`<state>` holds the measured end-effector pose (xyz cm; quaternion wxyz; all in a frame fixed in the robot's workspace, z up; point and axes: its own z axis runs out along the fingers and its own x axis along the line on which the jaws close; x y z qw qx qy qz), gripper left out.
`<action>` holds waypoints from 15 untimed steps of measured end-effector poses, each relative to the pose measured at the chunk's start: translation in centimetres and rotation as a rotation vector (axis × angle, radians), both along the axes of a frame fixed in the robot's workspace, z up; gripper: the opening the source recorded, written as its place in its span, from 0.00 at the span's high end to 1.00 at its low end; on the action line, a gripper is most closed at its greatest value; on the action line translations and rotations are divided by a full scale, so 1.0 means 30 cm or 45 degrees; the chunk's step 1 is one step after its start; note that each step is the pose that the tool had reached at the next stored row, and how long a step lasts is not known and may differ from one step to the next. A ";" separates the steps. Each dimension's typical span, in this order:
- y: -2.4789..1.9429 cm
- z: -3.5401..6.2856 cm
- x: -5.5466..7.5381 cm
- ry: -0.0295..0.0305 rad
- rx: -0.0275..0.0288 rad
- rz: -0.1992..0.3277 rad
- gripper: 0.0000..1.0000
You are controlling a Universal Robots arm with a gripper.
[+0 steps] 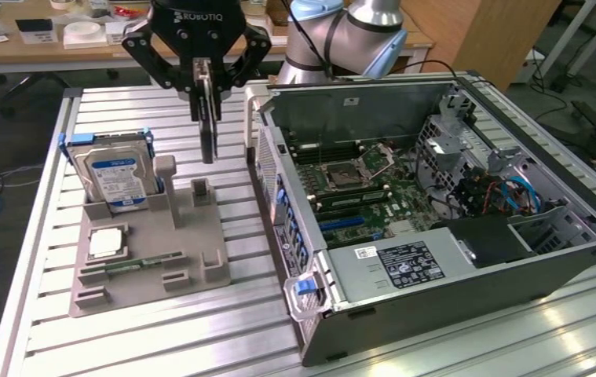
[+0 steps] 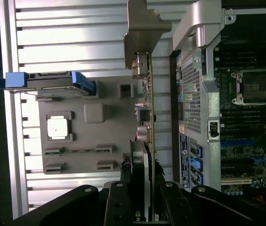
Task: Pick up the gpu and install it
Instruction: 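Pick up the gpu and move the gpu toward the slot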
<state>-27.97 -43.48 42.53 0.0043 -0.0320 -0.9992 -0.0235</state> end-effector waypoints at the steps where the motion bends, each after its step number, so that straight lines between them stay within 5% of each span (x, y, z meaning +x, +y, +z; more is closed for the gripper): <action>1: 0.000 0.000 0.004 0.0001 -0.0001 0.000 0.72; 15: 0.000 0.000 0.049 0.0001 -0.0001 0.000 0.72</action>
